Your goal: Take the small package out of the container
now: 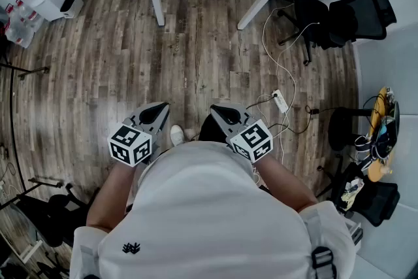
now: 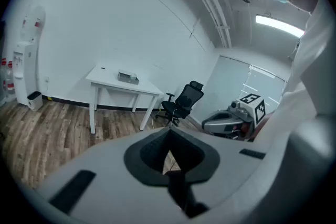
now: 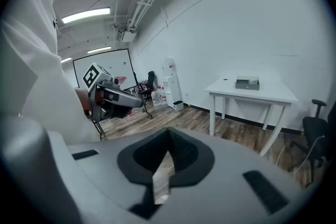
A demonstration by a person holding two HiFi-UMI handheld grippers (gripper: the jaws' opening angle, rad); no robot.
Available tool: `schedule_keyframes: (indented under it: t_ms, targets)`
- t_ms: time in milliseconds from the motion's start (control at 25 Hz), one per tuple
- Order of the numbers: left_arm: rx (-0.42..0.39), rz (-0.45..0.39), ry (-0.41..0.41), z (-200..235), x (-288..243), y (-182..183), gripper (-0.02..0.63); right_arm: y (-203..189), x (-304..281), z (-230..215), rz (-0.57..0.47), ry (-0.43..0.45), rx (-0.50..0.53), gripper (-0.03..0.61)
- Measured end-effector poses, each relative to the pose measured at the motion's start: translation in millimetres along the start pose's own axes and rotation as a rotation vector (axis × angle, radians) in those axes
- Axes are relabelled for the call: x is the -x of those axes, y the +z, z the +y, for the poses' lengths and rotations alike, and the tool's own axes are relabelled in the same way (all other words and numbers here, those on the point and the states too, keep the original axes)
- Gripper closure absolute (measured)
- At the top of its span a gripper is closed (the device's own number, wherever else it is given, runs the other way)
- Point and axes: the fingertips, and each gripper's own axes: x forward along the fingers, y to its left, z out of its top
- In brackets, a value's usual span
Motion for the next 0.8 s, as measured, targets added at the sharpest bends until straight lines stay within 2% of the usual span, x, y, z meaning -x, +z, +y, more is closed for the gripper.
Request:
schedule_keyframes:
  t_ms: [160, 360, 560, 800]
  targets:
    - [0.02, -0.005, 0.017, 15, 3, -2, 0.607, 0, -5, 6, 0.01, 0.012, 0.004, 0.572]
    - [0.009, 0.003, 0.022, 24, -15, 7, 0.607, 8, -12, -12, -0.006, 0.014, -0.023, 0.572]
    - [-0.013, 0.02, 0.03, 37, -50, 28, 0.607, 21, -26, -51, -0.044, 0.031, -0.07, 0.572]
    - [-0.062, 0.053, 0.028, 53, -111, 71, 0.607, 45, -43, -116, -0.095, 0.025, -0.081, 0.568]
